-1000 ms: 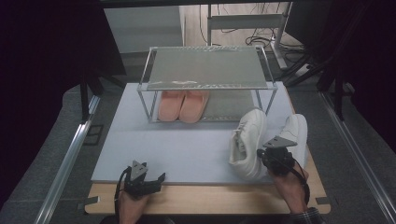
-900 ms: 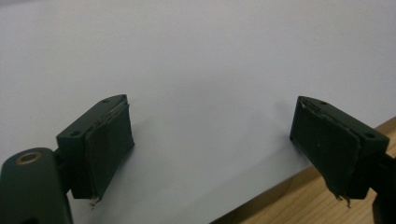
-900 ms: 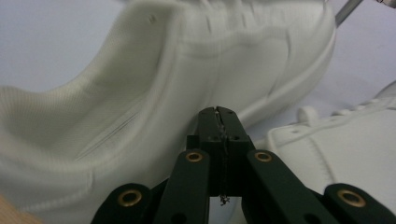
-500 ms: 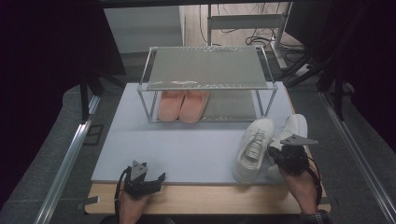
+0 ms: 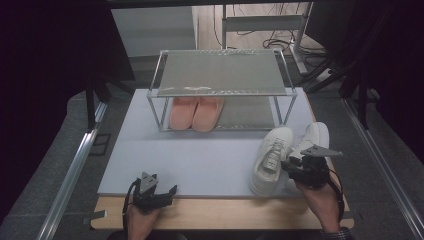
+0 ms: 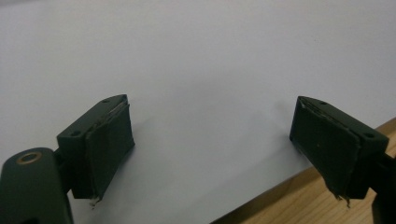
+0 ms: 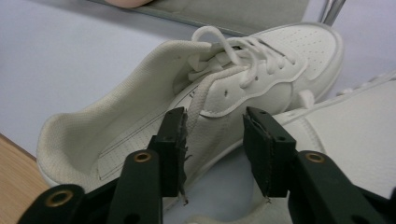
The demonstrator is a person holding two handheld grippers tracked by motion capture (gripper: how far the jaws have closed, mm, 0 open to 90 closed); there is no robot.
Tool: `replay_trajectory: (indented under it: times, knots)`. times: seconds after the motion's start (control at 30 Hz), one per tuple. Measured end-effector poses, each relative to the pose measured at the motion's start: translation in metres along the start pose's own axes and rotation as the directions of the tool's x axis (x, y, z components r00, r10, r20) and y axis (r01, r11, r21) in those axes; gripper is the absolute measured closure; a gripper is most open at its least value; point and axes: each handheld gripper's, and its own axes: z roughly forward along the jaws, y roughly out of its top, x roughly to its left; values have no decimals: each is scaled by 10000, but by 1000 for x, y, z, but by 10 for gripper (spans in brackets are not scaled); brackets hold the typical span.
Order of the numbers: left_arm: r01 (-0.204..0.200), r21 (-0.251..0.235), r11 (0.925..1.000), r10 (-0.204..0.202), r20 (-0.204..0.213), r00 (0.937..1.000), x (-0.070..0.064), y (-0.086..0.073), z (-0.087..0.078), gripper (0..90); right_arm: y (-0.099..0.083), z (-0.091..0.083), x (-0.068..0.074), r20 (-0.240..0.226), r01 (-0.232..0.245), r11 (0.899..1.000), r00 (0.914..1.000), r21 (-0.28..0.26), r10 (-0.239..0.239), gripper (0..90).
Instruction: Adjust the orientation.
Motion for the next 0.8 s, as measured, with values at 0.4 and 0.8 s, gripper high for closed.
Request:
replay_trajectory:
  times: [0.4,0.8]
  knots:
    - [-1,1,10000,1,-1,10000,0,0,0,129,-6,3,4,-516,-462,9989,9976,61,464,535]
    - [7,-5,10000,-7,-4,10000,0,0,0,129,-10,11,4,-815,-965,9953,9919,127,972,716]
